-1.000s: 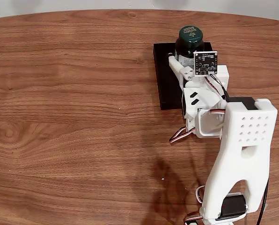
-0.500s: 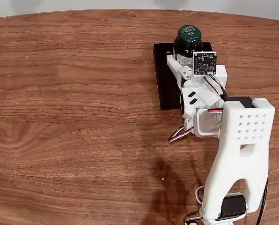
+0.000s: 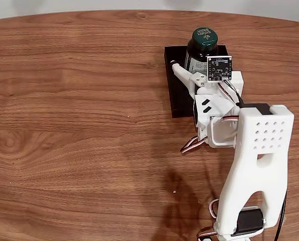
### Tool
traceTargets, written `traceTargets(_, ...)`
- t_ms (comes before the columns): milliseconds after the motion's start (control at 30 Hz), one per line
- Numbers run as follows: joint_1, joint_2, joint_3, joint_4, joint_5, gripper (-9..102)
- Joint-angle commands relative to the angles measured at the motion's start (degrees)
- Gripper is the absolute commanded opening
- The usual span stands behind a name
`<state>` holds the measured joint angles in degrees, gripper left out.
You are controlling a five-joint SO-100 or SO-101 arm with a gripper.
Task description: Pick up the pill bottle and place it in the black box.
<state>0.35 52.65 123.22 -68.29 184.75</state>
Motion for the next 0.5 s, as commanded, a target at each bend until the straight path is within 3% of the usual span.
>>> traceTargets(0,-0.44,1.67,-0.70,0.00,0.18,42)
traceTargets(467,-1.23,9.23,7.29,-0.18,0.18,46)
